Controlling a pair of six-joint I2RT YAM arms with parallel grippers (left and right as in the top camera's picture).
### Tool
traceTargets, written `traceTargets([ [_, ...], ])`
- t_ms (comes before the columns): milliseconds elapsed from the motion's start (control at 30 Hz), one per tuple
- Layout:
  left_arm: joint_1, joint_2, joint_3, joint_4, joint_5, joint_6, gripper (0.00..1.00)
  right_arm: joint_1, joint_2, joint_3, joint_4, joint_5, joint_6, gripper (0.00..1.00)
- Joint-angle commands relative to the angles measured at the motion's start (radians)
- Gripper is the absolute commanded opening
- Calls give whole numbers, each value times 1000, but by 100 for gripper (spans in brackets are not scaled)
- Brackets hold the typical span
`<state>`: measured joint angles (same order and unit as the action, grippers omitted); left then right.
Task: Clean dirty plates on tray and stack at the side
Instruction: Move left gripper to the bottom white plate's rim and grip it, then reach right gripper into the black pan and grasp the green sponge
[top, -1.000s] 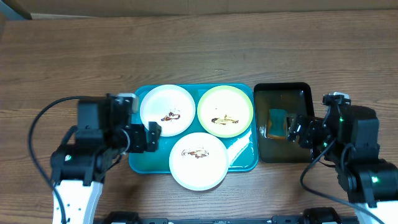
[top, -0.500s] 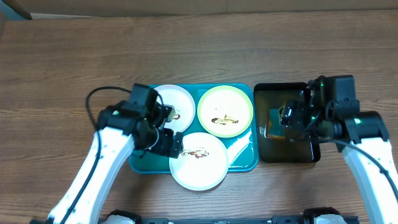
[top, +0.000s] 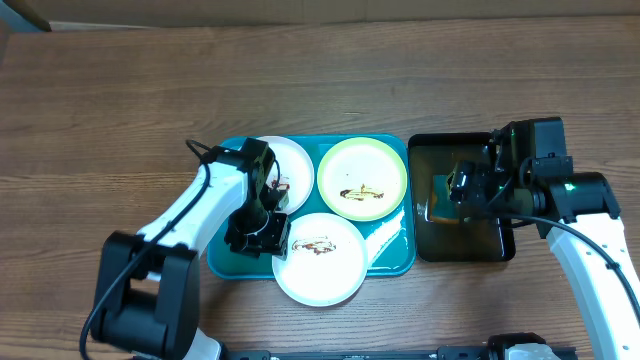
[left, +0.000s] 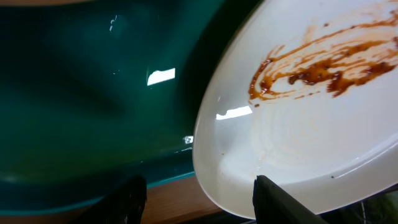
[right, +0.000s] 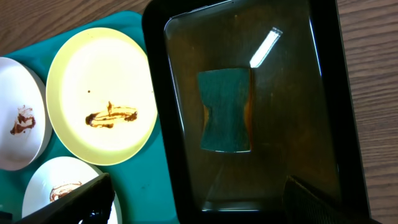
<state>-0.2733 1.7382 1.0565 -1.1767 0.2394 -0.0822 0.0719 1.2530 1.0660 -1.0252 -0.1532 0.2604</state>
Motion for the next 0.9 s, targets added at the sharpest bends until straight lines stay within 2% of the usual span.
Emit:
traceTargets([
  [0,-2,35,19,-10,7,-38,58,-4,-7,26,2,-5,-5,88],
  [133,-2,40,19,-21,55,-43,59,-4,-7,26,2,-5,-5,88],
  [300,-3,40,11,-5,52,-80,40,-4,-7,26,1,-5,-5,88],
  [567,-3,40,-16,26,50,-96,40,-4,-7,26,1,-5,-5,88],
  [700,-8,40,-25,25,50,-109,33,-4,-7,26,1,-5,-5,88],
  [867,-21,40,-66,48,48,-125,34,-4,-7,26,-3,-5,-5,88],
])
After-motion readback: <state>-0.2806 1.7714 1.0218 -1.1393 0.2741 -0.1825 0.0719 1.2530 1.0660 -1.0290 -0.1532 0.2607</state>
